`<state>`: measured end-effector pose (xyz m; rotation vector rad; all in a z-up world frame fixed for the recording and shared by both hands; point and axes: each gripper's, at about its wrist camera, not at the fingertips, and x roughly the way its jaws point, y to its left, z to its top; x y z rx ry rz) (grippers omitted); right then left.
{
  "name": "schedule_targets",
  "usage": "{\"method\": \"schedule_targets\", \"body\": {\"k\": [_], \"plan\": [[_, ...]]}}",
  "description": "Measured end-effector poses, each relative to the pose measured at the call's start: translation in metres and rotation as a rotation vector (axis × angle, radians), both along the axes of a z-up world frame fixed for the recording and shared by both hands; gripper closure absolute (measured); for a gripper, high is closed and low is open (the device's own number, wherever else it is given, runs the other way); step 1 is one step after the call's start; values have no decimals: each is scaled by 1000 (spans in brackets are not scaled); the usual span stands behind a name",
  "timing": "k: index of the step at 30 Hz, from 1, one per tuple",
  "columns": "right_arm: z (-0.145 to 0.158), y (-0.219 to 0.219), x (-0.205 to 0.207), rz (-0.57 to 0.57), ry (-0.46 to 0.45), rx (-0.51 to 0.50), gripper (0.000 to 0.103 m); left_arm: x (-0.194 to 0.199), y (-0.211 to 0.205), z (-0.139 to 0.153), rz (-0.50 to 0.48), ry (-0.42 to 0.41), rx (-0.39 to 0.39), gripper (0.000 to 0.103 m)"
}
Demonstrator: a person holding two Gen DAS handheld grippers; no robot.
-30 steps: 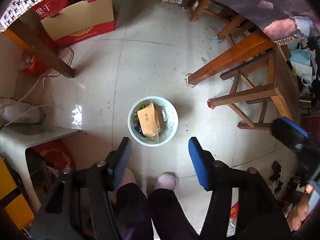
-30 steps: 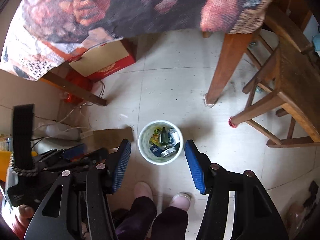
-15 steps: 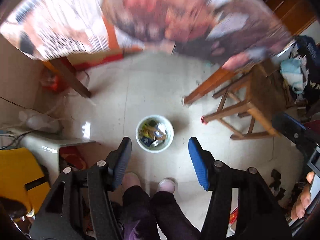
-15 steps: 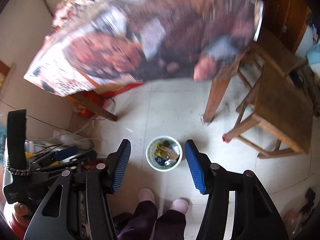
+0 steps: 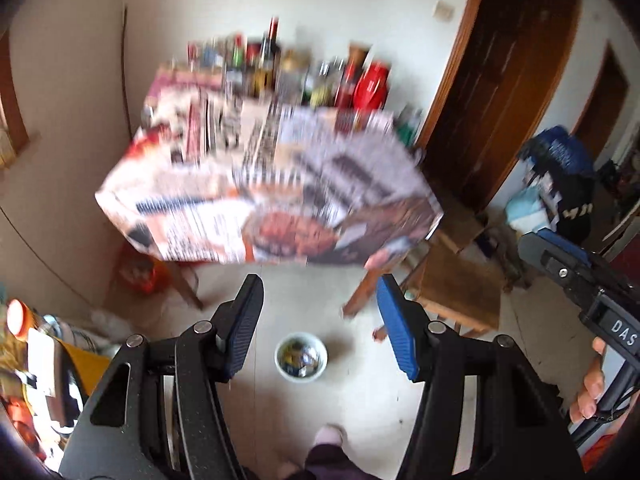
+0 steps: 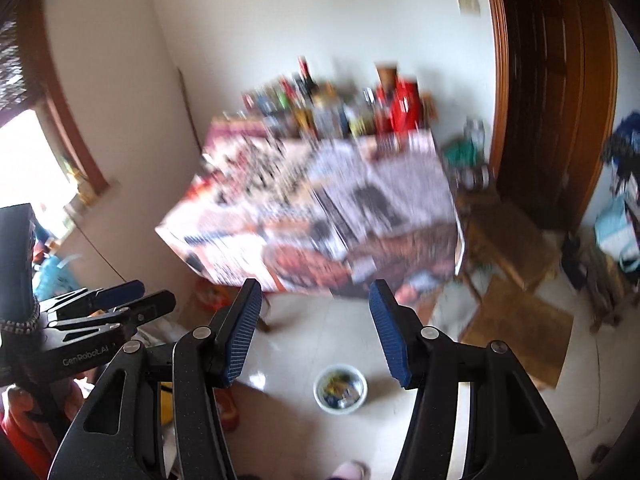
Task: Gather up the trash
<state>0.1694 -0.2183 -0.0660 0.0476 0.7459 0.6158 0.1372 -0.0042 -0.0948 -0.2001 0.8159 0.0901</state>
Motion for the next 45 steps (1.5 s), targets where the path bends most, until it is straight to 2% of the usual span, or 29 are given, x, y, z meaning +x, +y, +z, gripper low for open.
{"method": "schedule_targets", "body": {"k": [4,9,11,14,15,17,25,32,45], "plan": [[45,-6,-50,-6,-118,28,51,-50,-7,48,-25,-121,31,45],[69,-7,-98,-19,-175,58,48,-109,-10,77,-53,-207,30,41],[74,-9,-116,-37,-194,66,37,-131,-11,85,-54,-230,39,36],[80,-10,-135,-53,-221,63,31,-153,-12,93,-55,-253,51,23],[83,-11,-141,-57,-231,56,28,-160,-12,96,-54,-260,52,15],[86,-9,-150,-75,-256,37,16,-173,-9,101,-46,-292,53,12],[95,-4,-166,-88,-294,18,11,-203,-8,118,-52,-345,72,11],[97,-6,-180,-88,-302,10,11,-207,-11,120,-57,-355,84,11],[98,-12,-181,-94,-289,15,11,-208,-19,121,-61,-364,101,11]]}}
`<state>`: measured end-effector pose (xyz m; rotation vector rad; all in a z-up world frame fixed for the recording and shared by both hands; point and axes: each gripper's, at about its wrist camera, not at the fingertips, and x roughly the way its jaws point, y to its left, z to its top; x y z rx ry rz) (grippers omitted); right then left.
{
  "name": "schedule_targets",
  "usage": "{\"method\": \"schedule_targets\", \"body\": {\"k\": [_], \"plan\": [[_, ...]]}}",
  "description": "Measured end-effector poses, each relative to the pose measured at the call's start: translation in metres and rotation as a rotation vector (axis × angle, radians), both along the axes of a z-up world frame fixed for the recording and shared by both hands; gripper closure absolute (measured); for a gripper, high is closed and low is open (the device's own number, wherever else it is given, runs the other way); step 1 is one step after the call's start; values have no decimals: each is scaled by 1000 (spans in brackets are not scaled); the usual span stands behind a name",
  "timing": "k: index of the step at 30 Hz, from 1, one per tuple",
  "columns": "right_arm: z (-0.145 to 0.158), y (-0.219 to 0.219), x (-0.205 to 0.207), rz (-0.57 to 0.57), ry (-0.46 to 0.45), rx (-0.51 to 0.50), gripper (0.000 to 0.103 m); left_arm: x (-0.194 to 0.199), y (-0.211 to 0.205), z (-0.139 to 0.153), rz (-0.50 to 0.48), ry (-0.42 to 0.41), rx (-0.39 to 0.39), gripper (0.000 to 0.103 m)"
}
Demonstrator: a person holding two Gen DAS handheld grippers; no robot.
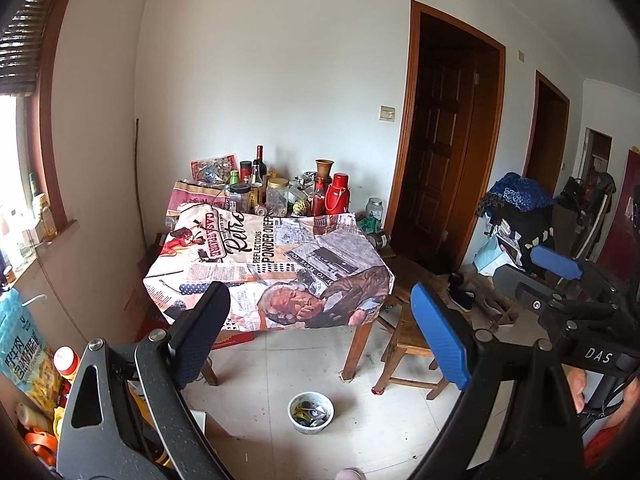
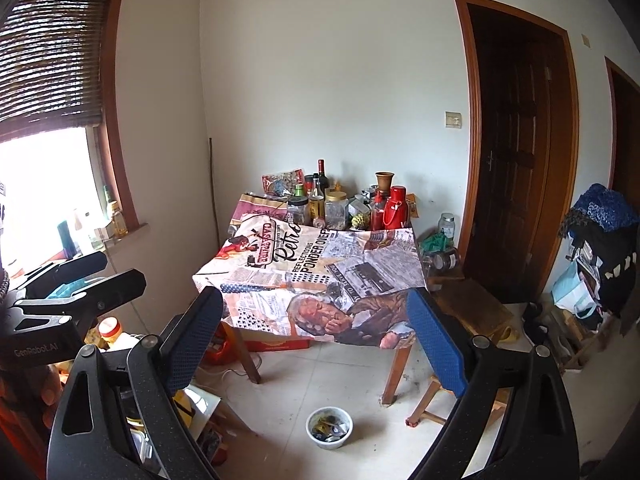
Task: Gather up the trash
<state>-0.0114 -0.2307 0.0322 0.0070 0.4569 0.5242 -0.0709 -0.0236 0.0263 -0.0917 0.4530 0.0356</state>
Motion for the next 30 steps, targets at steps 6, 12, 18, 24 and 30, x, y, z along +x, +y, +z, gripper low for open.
{"method": "schedule_targets", "body": {"k": [6,12,18,24,30], "plan": [[2,0,-1,-1,5,-3,11,-1,-2,0,5,0,-2,11],[2,0,-1,0,10,-5,11,2,-1,0,13,-2,-8,5],[2,0,1,3,10,-4,11,5,2,2,28,-9,-31,3],[3,2,3,2,11,-3,11,9,5,2,30,-7,-37,3],[3,0,6,-2,17,0,11,12,5,1,32,4,-41,3]]}}
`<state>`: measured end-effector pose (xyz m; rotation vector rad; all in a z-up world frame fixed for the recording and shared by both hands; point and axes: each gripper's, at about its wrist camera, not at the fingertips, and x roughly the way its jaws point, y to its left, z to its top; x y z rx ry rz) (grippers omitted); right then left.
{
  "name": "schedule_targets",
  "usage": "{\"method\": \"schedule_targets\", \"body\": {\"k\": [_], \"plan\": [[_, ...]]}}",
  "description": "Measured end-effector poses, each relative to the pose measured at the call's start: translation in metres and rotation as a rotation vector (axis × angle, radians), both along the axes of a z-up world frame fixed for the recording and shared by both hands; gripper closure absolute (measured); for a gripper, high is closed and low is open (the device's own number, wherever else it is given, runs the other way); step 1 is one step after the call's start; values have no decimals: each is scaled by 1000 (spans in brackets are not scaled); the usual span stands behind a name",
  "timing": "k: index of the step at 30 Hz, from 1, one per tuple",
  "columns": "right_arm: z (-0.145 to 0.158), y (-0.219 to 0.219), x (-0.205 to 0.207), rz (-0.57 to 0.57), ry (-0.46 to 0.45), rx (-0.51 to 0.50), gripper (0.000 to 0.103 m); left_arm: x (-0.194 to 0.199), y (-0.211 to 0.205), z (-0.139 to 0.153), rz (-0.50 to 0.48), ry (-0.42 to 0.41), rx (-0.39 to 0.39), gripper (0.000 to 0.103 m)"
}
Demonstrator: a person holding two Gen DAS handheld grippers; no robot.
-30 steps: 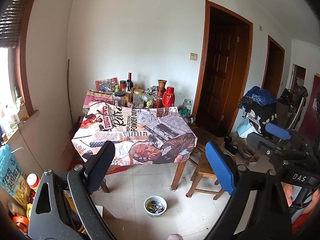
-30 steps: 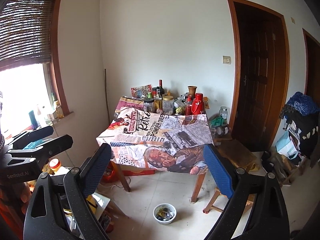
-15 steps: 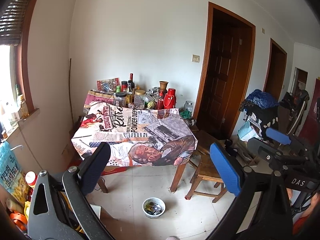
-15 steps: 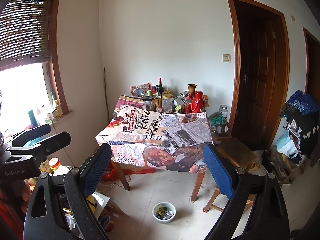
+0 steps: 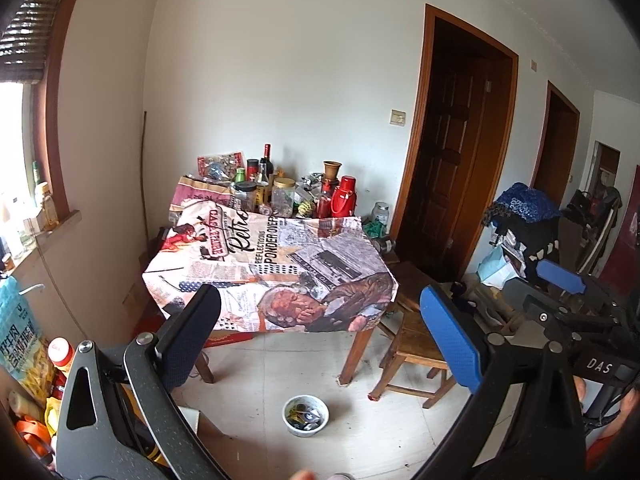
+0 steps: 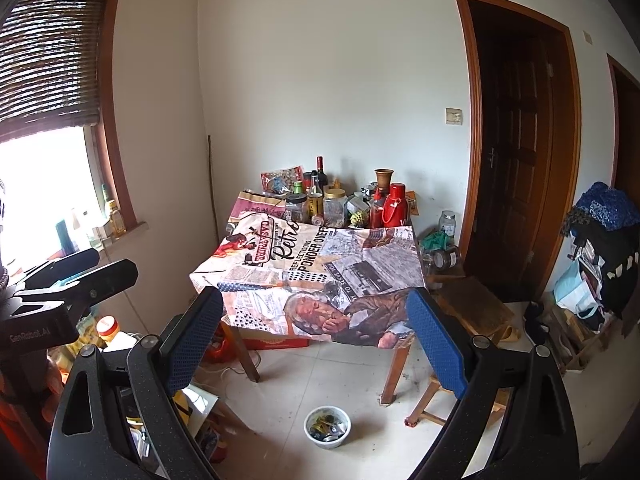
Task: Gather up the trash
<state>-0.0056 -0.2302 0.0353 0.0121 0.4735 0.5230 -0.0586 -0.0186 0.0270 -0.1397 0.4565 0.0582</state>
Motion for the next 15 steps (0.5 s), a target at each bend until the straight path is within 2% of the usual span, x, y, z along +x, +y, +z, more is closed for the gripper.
{"method": "schedule_targets", "body": {"k": [15], "plan": [[-5,3,25,-12,26,-2,11,20,-4,-3,-15,12,12,3]]}}
